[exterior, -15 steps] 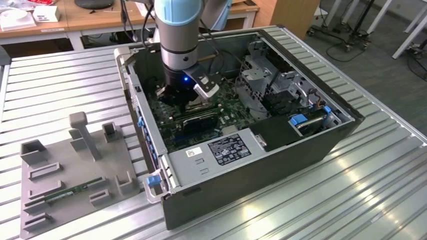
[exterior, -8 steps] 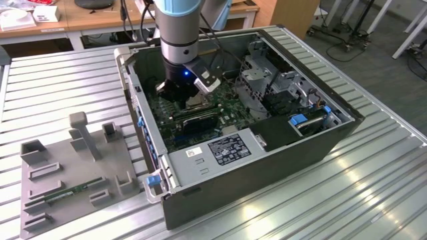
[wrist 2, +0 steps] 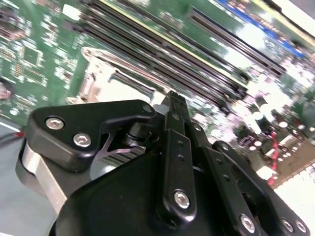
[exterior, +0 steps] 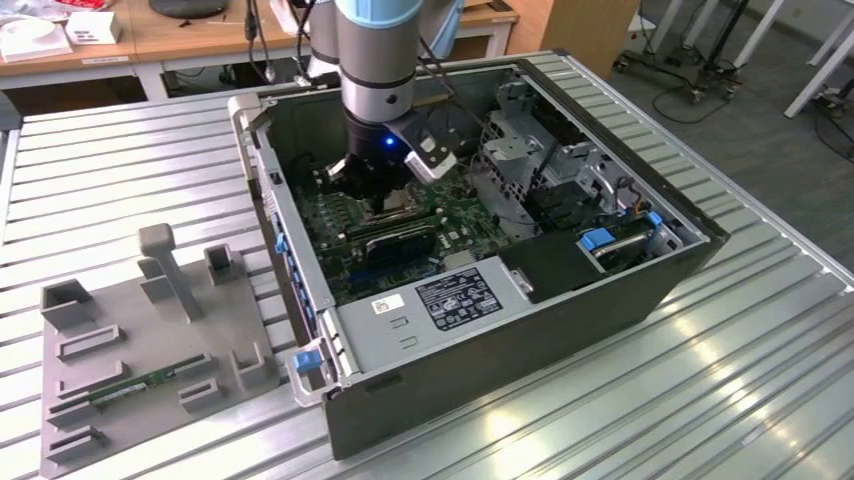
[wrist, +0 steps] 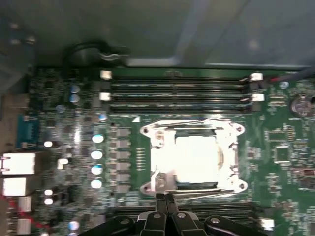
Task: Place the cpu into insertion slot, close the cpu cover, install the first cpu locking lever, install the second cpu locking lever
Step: 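Install the second cpu locking lever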
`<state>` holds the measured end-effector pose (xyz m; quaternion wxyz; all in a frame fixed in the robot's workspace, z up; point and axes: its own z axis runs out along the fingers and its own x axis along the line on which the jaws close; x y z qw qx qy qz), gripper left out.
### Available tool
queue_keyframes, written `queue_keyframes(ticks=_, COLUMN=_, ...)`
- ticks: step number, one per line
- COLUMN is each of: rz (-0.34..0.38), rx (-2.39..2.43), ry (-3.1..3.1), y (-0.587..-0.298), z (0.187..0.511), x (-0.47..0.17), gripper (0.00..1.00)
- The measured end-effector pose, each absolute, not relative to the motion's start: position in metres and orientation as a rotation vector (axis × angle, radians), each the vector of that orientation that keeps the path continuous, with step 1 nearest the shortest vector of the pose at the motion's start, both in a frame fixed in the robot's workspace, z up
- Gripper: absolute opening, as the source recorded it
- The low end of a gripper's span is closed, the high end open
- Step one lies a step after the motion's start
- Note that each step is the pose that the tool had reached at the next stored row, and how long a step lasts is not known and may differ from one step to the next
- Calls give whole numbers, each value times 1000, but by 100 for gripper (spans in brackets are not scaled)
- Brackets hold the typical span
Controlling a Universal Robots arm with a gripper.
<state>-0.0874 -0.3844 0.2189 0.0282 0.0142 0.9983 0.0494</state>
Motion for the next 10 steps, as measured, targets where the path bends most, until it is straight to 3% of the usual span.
queue_keyframes(ticks=10, rz=152, rx=44, ry=3085, y=-380, z=219, x=-61, gripper=11)
